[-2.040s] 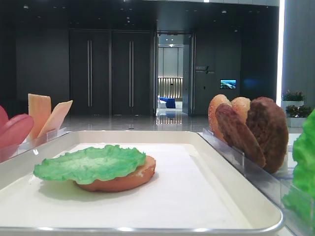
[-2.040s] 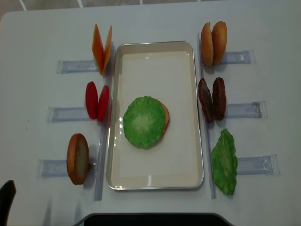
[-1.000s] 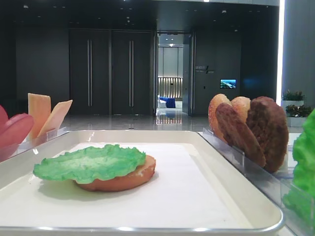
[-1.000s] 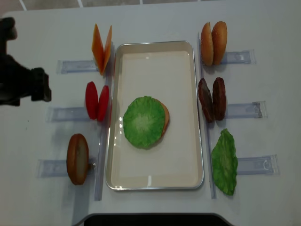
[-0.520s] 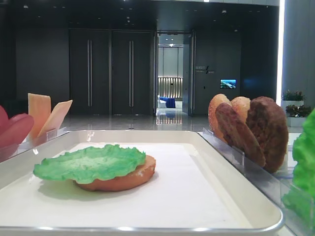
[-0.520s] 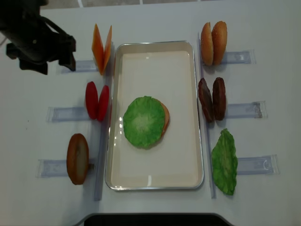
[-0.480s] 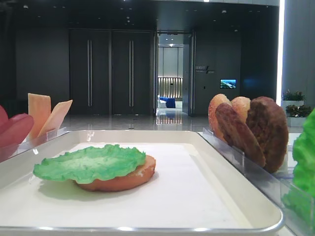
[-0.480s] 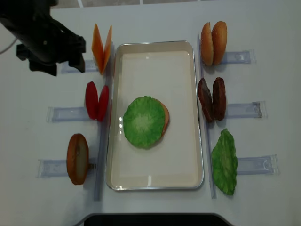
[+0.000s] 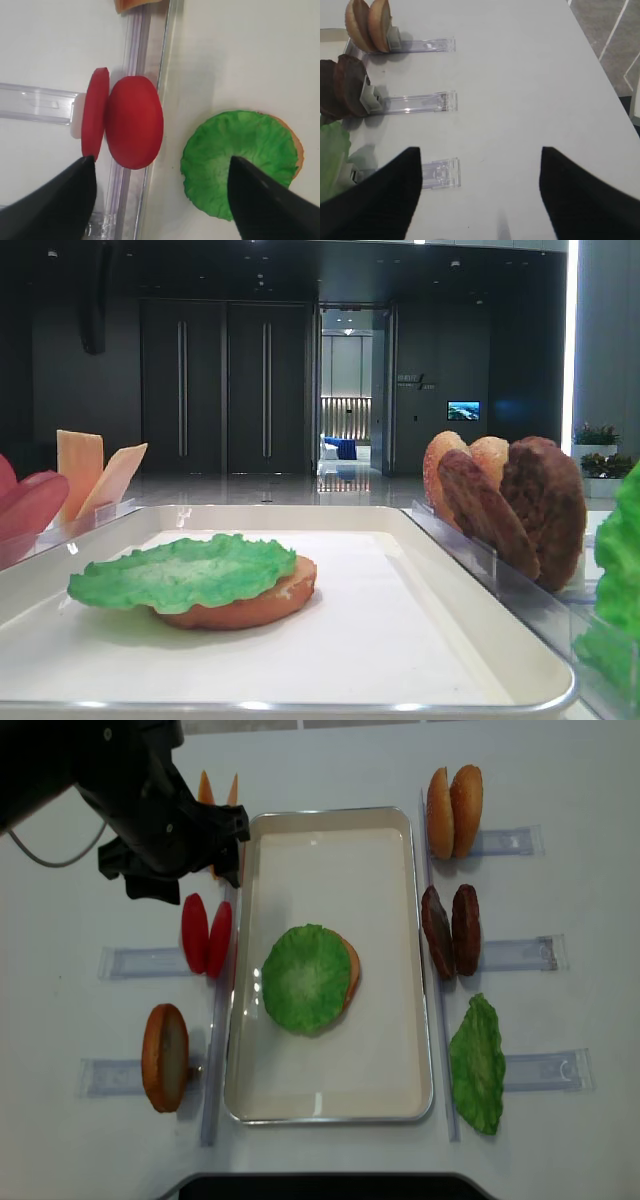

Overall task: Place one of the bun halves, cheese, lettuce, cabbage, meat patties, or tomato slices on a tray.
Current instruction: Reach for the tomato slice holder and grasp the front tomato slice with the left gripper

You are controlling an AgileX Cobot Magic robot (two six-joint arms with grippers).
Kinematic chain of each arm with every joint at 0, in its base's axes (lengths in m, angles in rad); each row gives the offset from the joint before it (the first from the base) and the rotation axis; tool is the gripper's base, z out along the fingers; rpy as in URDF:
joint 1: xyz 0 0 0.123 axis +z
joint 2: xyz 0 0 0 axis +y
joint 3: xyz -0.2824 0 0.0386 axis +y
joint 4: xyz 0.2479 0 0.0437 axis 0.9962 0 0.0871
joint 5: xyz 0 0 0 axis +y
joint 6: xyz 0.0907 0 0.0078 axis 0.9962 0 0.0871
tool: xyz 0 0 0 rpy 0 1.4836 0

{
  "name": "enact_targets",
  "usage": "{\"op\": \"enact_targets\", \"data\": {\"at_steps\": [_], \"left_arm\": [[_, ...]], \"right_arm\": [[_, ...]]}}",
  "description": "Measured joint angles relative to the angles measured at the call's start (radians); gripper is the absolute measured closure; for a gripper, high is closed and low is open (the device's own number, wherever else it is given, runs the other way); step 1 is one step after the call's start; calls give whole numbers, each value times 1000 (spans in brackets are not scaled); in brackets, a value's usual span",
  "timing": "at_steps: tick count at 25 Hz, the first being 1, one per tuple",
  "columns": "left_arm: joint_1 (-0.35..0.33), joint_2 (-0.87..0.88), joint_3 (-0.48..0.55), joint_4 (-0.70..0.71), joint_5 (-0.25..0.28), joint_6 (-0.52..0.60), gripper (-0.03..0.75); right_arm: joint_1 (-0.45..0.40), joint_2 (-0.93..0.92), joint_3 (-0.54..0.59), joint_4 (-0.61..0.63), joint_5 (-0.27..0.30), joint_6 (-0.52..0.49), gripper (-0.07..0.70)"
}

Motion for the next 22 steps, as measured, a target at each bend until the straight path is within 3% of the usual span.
{"op": "enact_targets", "data": {"at_steps": [9,15,19,22], "left_arm": [[0,119,0,-3,-61,-15,93],[0,214,-2,-5,-74,-4,111],[0,266,-2,-5,-59,0,160],[0,278,-2,-4,-44,3,291]], "right_arm": [[0,0,0,0,0,0,157],[0,0,0,0,0,0,157],[0,0,0,0,0,0,158],[0,0,0,0,0,0,158]]}}
